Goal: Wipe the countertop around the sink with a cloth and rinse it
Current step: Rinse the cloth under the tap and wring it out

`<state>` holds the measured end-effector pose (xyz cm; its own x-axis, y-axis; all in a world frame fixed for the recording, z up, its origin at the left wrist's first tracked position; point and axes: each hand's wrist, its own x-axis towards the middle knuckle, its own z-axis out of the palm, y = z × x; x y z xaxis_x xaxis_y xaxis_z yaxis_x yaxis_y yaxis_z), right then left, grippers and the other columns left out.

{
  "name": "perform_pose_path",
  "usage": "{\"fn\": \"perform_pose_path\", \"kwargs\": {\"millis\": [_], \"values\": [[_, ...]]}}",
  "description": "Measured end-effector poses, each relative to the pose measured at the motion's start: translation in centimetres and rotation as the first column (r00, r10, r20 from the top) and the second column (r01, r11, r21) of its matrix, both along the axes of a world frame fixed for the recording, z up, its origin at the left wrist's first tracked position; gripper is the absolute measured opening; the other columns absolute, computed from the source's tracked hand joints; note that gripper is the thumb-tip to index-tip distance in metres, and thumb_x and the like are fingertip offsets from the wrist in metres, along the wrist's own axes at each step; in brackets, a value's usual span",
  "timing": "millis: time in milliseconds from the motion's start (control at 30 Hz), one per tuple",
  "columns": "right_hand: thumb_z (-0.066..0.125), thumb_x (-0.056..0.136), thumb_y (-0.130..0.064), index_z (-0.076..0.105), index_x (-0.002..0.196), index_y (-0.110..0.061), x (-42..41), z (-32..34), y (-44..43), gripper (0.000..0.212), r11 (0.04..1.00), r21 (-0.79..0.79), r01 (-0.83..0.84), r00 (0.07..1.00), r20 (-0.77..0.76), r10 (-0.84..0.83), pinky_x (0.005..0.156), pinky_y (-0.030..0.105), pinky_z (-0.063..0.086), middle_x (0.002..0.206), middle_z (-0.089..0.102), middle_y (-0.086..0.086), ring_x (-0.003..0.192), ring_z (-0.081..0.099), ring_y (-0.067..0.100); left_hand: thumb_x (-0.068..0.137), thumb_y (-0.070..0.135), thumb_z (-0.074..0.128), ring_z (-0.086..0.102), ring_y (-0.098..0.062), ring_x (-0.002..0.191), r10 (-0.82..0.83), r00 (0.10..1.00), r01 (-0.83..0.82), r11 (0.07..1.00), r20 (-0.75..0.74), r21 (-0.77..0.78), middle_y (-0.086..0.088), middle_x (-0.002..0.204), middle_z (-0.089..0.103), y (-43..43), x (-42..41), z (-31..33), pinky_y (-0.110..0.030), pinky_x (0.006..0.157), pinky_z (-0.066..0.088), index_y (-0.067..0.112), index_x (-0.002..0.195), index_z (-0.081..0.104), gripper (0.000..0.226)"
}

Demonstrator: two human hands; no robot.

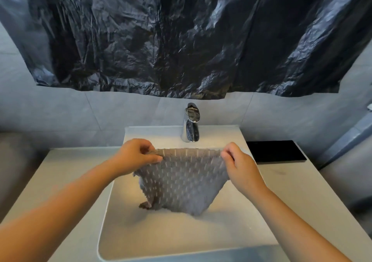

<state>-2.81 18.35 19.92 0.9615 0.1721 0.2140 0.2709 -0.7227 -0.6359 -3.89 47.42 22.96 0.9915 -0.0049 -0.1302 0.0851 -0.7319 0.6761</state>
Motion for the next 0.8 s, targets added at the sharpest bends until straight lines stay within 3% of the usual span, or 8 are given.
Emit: {"fn": "perform_pose_path", "kwargs": {"millis": [133,267,367,500,600,700,800], "values": [[0.045,0.097,-0.030,0.046,0.085,-0.025,2.3,3.3,-0.5,0.013,0.987,-0.154,-0.035,0.991,0.126,0.055,0.058,0.038,0.043,0.066,0.055,-0.004,0.064,0.053,0.022,0.070,0.028,0.083,0.054,-0.008,0.051,0.041,0.998,-0.037,0.997,0.051,-0.074,0.005,0.054,0.060,0.2,1.7,3.1,-0.020,0.045,0.045,0.017,0.066,0.066,0.020],[0.048,0.097,-0.028,0.047,0.084,-0.025,2.9,6.3,-1.2,0.013,0.993,-0.115,-0.028,0.973,0.224,0.054,0.053,0.031,0.038,0.061,0.051,-0.008,0.058,0.049,0.012,0.072,0.029,0.081,0.054,-0.011,0.062,0.077,0.974,-0.065,0.996,0.212,-0.063,0.000,0.068,0.062,-0.9,2.5,5.4,-0.021,0.051,0.044,0.016,0.075,0.068,0.018],[0.048,0.097,-0.029,0.047,0.083,-0.027,2.0,6.2,-2.1,0.014,0.993,-0.113,-0.041,0.969,0.236,0.066,0.053,0.031,0.041,0.064,0.058,-0.008,0.058,0.052,0.008,0.073,0.029,0.080,0.055,-0.012,0.066,0.018,0.965,-0.014,1.000,0.262,-0.017,0.000,0.071,0.063,-1.4,1.7,5.6,-0.023,0.056,0.045,0.019,0.072,0.066,0.017],[0.054,0.095,-0.027,0.052,0.081,-0.027,-0.7,2.9,-3.3,0.014,0.988,-0.100,-0.114,0.992,0.048,0.119,0.054,0.019,0.038,0.066,0.062,-0.018,0.064,0.057,0.003,0.072,0.031,0.080,0.058,-0.016,0.063,-0.092,0.980,0.079,0.994,0.174,0.081,0.001,0.066,0.062,-1.3,-0.8,2.1,-0.026,0.055,0.046,0.021,0.068,0.063,0.020],[0.055,0.095,-0.027,0.055,0.081,-0.026,-3.6,-0.8,-3.7,0.014,0.985,-0.085,-0.149,0.979,-0.154,0.135,0.052,0.011,0.036,0.062,0.061,-0.016,0.061,0.057,-0.001,0.069,0.035,0.080,0.058,-0.015,0.056,-0.134,0.990,0.132,0.990,0.038,0.050,0.001,0.058,0.061,-1.7,-3.4,-2.2,-0.034,0.059,0.050,0.021,0.066,0.062,0.023],[0.055,0.095,-0.030,0.054,0.080,-0.029,-6.3,-4.3,-3.9,0.014,0.981,-0.071,-0.182,0.938,-0.310,0.152,0.056,0.013,0.041,0.062,0.062,-0.017,0.060,0.057,0.001,0.070,0.033,0.081,0.043,-0.006,0.051,-0.166,0.982,0.171,0.984,-0.087,0.049,0.007,0.054,0.050,-2.1,-6.2,-5.9,-0.024,0.053,0.037,0.017,0.064,0.059,0.028],[0.055,0.095,-0.030,0.054,0.078,-0.029,-8.2,-6.3,-3.8,0.017,0.980,-0.053,-0.194,0.895,-0.418,0.155,0.057,0.012,0.040,0.064,0.062,-0.019,0.058,0.055,0.001,0.070,0.037,0.079,0.038,-0.009,0.054,-0.181,0.966,0.192,0.980,-0.182,0.049,0.004,0.059,0.045,-2.0,-8.1,-8.3,-0.023,0.054,0.031,0.012,0.067,0.059,0.032]]}}
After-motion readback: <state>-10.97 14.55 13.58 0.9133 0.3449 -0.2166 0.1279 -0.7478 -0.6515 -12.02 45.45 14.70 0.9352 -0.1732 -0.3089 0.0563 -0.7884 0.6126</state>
